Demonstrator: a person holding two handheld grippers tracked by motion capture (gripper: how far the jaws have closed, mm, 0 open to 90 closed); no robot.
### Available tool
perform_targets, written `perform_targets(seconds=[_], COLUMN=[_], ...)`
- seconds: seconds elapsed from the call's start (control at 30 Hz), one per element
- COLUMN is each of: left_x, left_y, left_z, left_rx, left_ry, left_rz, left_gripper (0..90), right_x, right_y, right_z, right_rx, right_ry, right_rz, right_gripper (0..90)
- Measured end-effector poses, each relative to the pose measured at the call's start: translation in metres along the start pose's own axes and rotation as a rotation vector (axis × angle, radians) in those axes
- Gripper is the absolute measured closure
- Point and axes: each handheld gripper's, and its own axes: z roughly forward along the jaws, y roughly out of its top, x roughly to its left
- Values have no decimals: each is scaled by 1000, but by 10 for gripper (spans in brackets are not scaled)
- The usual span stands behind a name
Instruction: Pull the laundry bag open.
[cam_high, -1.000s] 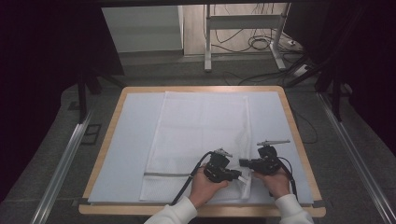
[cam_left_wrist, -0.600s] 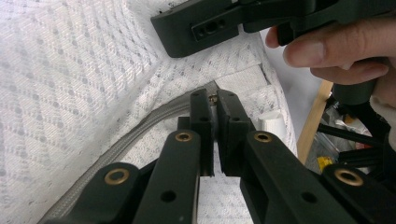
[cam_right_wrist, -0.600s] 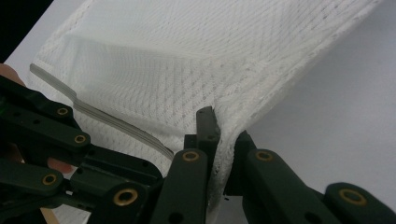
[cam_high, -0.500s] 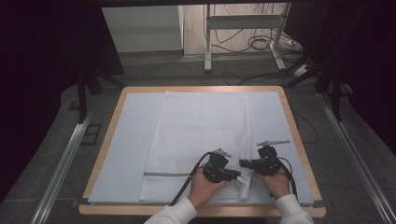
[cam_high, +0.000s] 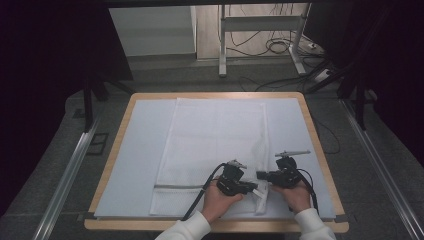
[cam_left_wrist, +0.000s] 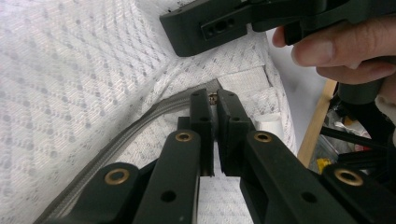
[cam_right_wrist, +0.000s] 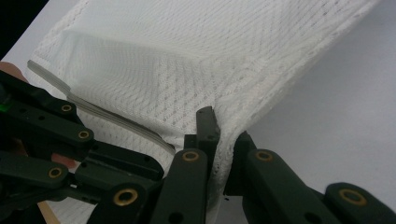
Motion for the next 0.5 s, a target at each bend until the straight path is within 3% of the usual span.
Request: perform_targets(seconds=[0.3, 0.37, 0.5], left_x=[5, 6, 11], left_y=[-2, -2, -5], left_z=[-1, -1, -3], left_rx=[-3, 5, -2], left_ry=[-3, 15, -8], left_rz=[-13, -11, -40], left_gripper=[866, 866, 866], right_x=[0, 0, -1], right_y=[0, 0, 0], right_z=[1, 1, 0], right_rx=[12, 10, 4], right_ry=[-2, -3, 3], right_rz=[-1, 0, 5], right_gripper=[877, 878, 878])
